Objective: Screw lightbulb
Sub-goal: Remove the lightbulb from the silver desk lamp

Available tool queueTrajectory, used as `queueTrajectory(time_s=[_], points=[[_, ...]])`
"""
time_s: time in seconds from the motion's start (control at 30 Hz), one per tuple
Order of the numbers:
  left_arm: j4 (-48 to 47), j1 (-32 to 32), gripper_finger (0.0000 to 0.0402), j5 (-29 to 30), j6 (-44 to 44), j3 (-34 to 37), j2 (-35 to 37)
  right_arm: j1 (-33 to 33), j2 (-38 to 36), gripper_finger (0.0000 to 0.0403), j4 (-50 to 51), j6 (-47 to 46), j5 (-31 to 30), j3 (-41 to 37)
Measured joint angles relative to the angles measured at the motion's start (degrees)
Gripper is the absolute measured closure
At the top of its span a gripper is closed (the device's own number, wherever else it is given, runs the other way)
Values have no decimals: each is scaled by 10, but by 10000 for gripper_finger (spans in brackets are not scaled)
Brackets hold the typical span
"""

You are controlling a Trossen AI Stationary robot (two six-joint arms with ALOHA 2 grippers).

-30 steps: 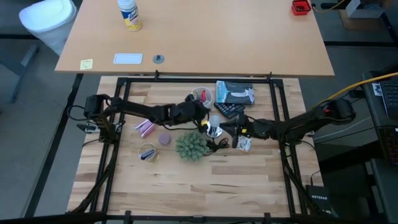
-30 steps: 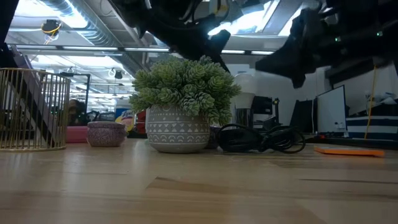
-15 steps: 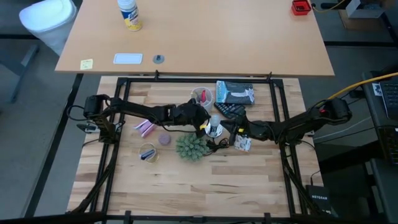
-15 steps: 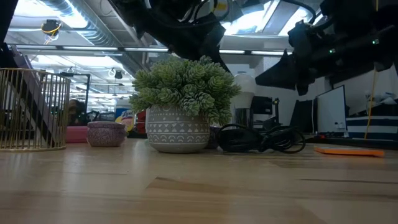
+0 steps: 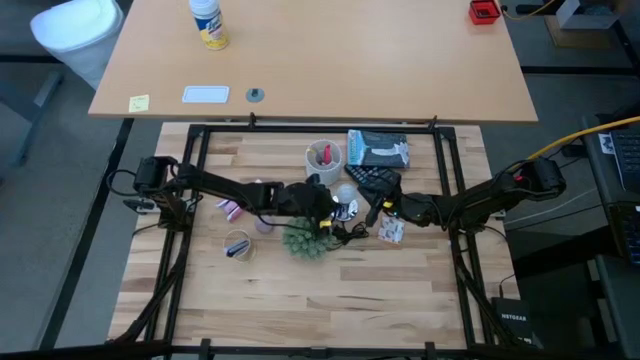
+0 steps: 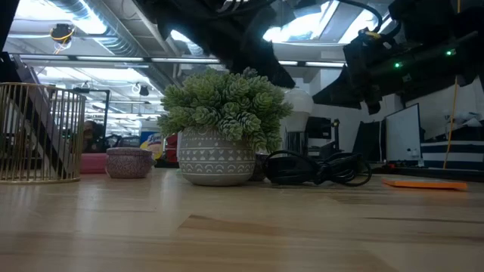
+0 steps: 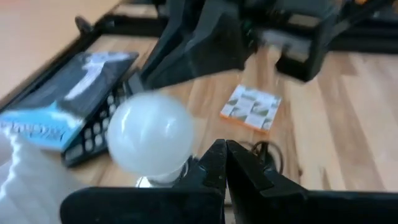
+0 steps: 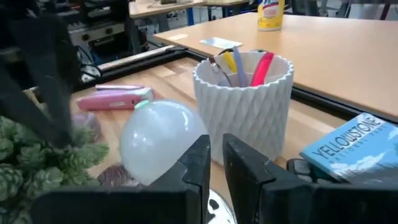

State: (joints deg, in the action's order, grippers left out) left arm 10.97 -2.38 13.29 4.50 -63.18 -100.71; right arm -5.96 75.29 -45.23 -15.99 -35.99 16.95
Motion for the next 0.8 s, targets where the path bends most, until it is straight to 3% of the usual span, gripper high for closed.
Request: queueTrajectory(time_s=[0.13, 0.37, 0.43, 0.63, 0.8], points=[[45, -4, 400, 16, -12, 0, 0, -1, -9, 353, -30, 14, 8, 0], [75, 14, 400, 78, -33, 0, 1, -6, -65, 353, -48, 15, 145, 0], [76, 25, 400, 79, -35, 0, 1, -17, -69, 353, -49, 15, 161, 0], [74, 61, 400, 78, -30, 0, 1, -50, -48, 353, -6, 15, 110, 0], [30, 81, 400, 41, -26, 0, 1, -53, -18, 353, -8, 13, 63, 0]])
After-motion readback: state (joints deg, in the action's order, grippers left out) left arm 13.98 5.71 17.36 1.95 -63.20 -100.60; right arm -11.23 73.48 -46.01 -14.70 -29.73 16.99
